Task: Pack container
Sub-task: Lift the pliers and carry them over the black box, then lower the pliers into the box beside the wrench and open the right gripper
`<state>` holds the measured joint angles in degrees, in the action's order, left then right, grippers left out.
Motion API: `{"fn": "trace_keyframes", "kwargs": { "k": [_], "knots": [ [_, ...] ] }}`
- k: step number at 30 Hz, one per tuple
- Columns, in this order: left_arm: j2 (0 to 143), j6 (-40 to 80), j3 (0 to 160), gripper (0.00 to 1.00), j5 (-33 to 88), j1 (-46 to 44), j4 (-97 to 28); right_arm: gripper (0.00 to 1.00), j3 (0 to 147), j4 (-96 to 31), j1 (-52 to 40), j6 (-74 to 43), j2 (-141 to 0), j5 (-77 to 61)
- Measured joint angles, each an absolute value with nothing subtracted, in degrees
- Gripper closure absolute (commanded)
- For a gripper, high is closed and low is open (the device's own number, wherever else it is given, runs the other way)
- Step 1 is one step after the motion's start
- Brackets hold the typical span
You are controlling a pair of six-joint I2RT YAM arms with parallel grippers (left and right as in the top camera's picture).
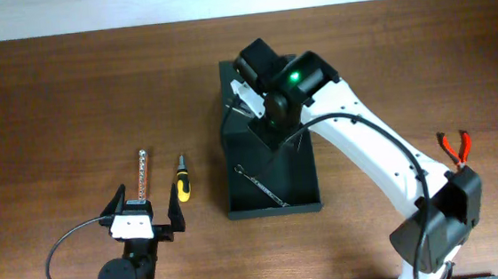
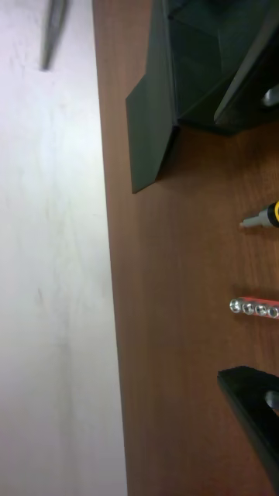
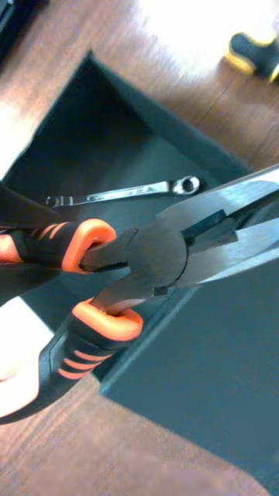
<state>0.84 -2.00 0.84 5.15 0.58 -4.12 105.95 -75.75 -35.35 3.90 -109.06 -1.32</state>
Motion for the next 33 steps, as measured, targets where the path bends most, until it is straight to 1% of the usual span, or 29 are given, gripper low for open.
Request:
{"fn": "trace_keyframes", "kwargs": {
  "k": [9,20,33],
  "knots": [
    [0.8,-2.0,0.8,0.01,5.1,0.6,-4.1,0.96,95.9,-71.2,-35.4,3.9,-109.7,-3.1],
    [0.8,-2.0,0.8,0.01,5.1,0.6,-4.1,0.96,88.6,-65.8,-35.4,4.0,-109.7,-7.2],
    [0.8,-2.0,0.8,0.01,5.1,0.6,-4.1,0.96,80.4,-59.7,-35.4,4.1,-109.8,-7.7]
  ]
}}
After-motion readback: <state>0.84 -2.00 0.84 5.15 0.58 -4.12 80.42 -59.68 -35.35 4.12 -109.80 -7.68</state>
